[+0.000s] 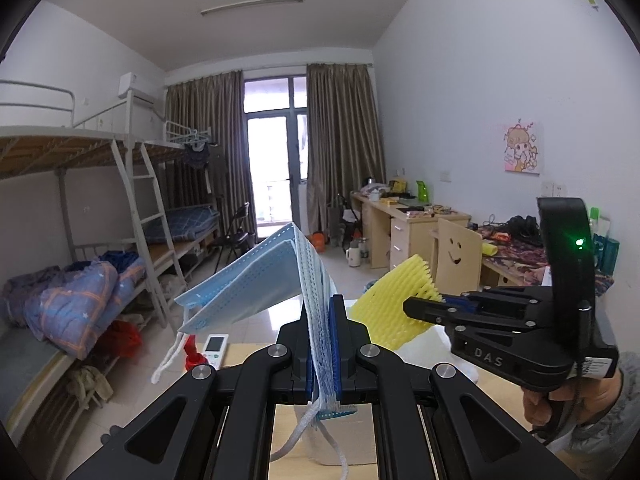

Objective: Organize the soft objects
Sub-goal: 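Open the right tool to drop the yellow sleeve into the box, then move the left tool over the box and open it to drop the mask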

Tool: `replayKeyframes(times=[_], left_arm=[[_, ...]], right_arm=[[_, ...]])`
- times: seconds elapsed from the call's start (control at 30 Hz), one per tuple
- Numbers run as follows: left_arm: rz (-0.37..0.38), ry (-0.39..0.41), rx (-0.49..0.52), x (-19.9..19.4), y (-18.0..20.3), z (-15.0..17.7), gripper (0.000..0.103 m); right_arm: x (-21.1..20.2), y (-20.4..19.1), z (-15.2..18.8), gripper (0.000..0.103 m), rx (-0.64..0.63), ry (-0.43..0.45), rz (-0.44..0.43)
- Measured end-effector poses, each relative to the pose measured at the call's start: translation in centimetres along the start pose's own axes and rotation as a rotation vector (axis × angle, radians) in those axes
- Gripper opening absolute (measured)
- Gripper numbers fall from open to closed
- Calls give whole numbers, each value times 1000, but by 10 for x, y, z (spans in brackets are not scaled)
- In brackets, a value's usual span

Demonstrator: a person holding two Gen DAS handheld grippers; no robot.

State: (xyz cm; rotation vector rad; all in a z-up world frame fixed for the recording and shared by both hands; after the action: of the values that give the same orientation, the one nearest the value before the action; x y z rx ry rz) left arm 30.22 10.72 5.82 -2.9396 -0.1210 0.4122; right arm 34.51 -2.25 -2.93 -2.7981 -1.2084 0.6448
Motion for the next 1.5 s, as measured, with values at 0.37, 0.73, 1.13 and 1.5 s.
replayKeyframes(times=[0.37, 0.73, 1.13, 1.5], left_arm=[[1, -23, -15, 4, 2, 2, 7], [5, -36, -19, 13, 0, 1, 7], [69, -51, 13, 29, 25, -6, 7], [139, -70, 28, 49, 49, -12, 7]], right_arm=[[16, 3, -3, 24, 15, -44, 10], [6, 13, -12, 66, 68, -24, 39], [-24, 29, -11, 80, 84, 2, 64], [-67, 51, -8, 100, 87, 59, 145]])
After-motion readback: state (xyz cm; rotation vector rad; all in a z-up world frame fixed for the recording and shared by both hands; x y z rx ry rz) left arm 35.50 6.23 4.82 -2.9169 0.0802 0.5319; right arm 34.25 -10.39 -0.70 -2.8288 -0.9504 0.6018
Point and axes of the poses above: each gripper's, at about its wrist camera, not at the fingertips, and x roughly the way its jaws point, y to its right, z to its underside, the point moved 8 cm from there along x, roughly the way its jaws point, and after that the axes turned 8 degrees about x, right-handed, at the moved point
